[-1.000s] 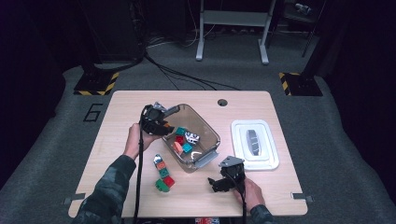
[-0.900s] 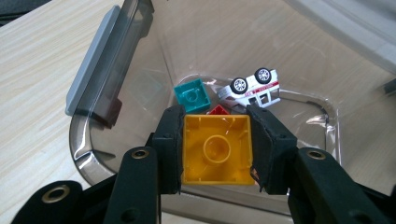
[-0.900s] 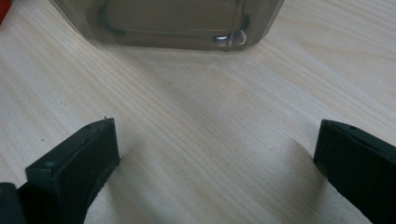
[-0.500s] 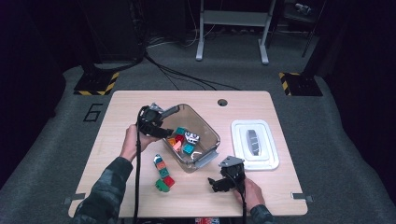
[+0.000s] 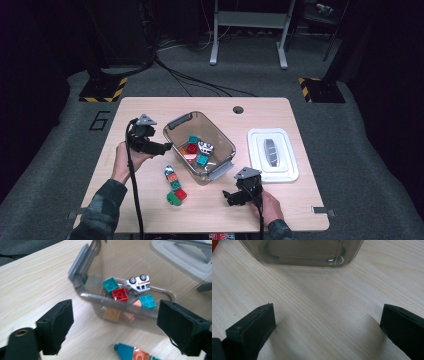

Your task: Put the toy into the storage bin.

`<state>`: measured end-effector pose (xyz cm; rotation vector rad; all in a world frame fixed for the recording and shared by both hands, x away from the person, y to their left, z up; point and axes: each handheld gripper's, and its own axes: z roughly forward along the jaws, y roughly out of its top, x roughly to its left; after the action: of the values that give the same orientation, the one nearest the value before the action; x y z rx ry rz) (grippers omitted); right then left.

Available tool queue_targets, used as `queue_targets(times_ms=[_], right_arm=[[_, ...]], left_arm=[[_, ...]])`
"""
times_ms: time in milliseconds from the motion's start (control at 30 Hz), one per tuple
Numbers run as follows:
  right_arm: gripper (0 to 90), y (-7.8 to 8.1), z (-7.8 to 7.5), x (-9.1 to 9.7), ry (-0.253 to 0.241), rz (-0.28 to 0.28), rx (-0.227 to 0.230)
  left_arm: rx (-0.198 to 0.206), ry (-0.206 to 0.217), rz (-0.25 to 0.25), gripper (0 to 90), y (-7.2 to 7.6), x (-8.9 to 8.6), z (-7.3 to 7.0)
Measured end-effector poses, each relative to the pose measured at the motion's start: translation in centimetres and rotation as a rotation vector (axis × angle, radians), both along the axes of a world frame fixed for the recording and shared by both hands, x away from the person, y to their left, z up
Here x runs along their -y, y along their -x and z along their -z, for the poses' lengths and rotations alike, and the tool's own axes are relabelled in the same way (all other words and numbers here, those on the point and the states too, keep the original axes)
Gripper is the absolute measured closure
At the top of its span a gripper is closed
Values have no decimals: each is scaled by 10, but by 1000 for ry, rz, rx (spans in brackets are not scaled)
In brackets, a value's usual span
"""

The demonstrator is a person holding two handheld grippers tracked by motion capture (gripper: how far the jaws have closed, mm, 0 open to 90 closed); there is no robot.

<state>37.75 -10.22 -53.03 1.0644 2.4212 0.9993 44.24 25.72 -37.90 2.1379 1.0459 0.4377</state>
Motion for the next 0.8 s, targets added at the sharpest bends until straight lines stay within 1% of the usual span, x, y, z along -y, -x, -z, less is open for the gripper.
queue_targets(times_ms=[33, 100, 167, 200, 233, 267, 367, 400, 433, 467, 533, 633, 667, 700, 800], right_arm=[[0, 0, 0, 0, -5, 2, -2], [0, 0, 0, 0, -1, 0, 0], [0, 0, 0, 0, -1, 0, -1], [0, 0, 0, 0, 0, 0, 0], [0, 0, 0, 0, -6, 3, -3], [0, 0, 0, 0, 0, 0, 0], [0, 0, 0, 0, -6, 3, -3], [0, 0, 0, 0, -1, 0, 0], [0, 0, 0, 0, -1, 0, 0], [0, 0, 0, 0, -1, 0, 0], [0, 0, 0, 0, -2, 0, -1], [0, 0, 0, 0, 0, 0, 0], [0, 0, 0, 0, -1, 0, -1], [0, 0, 0, 0, -1, 0, 0], [0, 0, 0, 0, -1, 0, 0]], left_arm=[[-1, 4, -9, 112, 2, -2, 2], [-4, -3, -17, 97, 6, -8, 6], [-5, 5, -30, 75, 9, -13, 12], [-3, 22, -48, 69, 11, -14, 16], [-11, 16, -50, 60, 12, -17, 18], [-16, 20, -58, 51, 13, -19, 22], [-33, 36, -79, 24, 17, -25, 34], [-40, 33, -77, 6, 18, -27, 38], [-49, 38, -84, 6, 18, -28, 43], [-50, 38, -87, 1, 19, -30, 48], [-70, 50, -93, 1, 20, -31, 56], [-74, 54, -93, 1, 21, -29, 69], [-83, 54, -89, 2, 22, -28, 72], [-82, 54, -81, 3, 22, -28, 76], [-95, 59, -80, 4, 21, -24, 86]])
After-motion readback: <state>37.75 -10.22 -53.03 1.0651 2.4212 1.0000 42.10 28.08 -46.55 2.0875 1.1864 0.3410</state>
